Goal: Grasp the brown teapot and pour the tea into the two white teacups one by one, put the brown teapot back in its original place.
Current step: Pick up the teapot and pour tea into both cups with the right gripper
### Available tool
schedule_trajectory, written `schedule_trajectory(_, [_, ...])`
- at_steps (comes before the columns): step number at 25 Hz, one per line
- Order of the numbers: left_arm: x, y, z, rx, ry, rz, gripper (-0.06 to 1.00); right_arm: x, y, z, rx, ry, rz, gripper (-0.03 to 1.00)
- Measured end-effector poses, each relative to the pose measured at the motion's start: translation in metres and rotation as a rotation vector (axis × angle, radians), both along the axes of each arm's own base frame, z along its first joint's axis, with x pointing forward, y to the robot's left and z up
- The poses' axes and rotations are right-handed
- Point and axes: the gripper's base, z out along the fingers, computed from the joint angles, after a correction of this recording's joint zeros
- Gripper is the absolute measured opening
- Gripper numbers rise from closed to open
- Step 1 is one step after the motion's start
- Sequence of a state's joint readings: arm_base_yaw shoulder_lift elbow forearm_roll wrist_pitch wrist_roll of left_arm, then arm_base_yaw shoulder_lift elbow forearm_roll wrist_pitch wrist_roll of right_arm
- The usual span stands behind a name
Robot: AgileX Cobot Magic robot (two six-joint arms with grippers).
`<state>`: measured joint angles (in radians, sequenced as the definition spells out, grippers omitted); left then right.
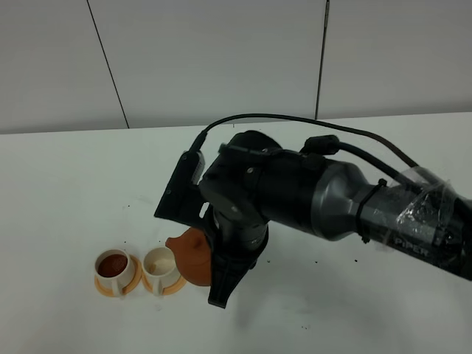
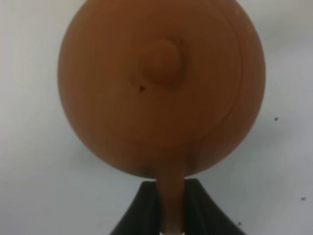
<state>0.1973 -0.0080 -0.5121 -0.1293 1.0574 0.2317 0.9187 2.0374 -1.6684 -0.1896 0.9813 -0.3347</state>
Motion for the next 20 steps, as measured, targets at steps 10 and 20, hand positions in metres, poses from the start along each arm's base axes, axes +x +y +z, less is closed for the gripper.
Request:
schedule_trajectory(10, [0.0,0.0,0.0,0.0,0.0,0.0,0.23,-0.001,0.005,0.001,-0.083,-0.127,0.07,0.1])
schedule_trajectory(20, [0.0,0.0,0.0,-0.001,0.001,0.0,0.23,-0.006,0.018,-0.014,-0.187,-0.22,0.158,0.1])
